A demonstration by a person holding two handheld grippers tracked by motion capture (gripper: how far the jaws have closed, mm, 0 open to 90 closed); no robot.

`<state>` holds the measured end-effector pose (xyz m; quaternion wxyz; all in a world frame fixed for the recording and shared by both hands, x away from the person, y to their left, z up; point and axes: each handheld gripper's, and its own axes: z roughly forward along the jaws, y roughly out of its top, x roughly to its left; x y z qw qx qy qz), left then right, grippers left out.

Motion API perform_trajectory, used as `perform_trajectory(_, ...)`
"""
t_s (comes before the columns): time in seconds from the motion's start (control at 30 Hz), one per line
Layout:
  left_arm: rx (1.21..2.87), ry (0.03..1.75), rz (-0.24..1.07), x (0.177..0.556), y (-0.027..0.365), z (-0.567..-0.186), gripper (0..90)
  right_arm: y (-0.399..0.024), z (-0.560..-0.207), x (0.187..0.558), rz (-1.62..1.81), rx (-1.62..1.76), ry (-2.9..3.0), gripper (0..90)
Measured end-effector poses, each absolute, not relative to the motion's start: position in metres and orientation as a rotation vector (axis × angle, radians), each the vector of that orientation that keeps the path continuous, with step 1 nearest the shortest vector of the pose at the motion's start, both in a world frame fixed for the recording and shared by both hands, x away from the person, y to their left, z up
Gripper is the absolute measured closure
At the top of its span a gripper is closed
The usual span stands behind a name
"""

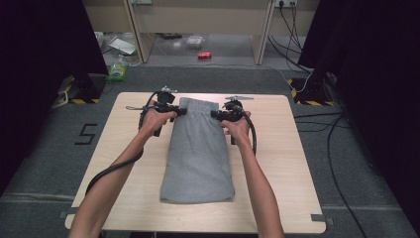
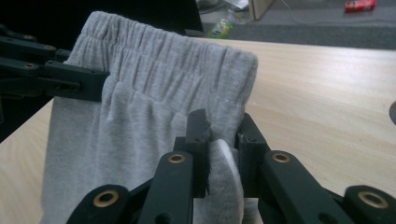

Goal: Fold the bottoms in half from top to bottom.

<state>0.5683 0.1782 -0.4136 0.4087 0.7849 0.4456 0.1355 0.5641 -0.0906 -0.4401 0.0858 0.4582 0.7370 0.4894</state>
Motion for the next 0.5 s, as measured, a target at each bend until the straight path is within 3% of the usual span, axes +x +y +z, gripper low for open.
perform_trajectory(0.5,1.94,0.859,0.373,0.487,0.192,-0.401,71.3,-0.101,-0.417,0.492,1.562,1.111,2.22,79.6)
